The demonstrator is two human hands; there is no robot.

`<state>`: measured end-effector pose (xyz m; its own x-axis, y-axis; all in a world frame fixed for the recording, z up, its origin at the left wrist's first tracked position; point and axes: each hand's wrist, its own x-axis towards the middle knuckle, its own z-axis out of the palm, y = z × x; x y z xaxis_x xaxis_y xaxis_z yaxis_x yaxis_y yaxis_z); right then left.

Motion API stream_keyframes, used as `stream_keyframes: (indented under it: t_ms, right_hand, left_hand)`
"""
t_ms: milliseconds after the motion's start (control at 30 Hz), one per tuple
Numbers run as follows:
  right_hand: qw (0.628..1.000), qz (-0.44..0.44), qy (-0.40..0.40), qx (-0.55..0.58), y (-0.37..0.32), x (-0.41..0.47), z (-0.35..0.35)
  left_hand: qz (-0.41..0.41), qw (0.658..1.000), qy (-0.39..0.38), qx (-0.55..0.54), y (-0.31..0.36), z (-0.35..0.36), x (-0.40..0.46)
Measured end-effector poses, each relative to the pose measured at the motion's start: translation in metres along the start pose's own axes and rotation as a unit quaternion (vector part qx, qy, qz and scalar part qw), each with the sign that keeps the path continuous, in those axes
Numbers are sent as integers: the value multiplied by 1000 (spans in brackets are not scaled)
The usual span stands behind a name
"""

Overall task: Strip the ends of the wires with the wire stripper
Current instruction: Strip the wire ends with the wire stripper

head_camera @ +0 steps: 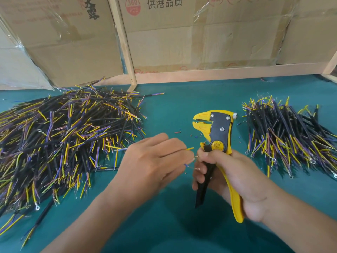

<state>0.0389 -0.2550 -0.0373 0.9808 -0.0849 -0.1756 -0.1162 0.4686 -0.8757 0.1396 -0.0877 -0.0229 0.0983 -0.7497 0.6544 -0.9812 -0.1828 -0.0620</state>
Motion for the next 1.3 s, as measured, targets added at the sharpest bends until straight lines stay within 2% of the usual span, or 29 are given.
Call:
stream_keyframes:
  t_ms: [167, 233, 333, 433, 600, 800, 1033, 1300]
  right_hand:
    - [1000, -7, 17, 8, -5, 2, -3]
    - [999, -9, 31, 5, -6, 2, -2]
    - [998, -12, 60, 13, -7, 4, -2]
    - [997, -25, 74, 20, -9, 4, -4]
    - [998, -43, 37, 34, -13, 1, -3]
    - [999, 3, -39, 5, -12, -3, -4]
    - [995, 41, -89, -35, -9, -3, -8]
    - [991, 53, -107, -61, -8, -4, -7]
  left_hand:
    - [-30, 999, 3, -30, -1, -1, 1]
    - [-76, 995, -7, -65, 0, 1, 1]
    - [-167, 975, -25, -143, 1, 2, 0]
    - [-199, 962, -29, -185, 0, 4, -1]
    - [-279, 934, -33, -219, -3, 14, -3]
    - [-294, 925, -18, -241, -3, 20, -3]
    - [-279, 938, 16, -205, -5, 18, -2]
    - [-271, 947, 32, -169, -4, 18, 0]
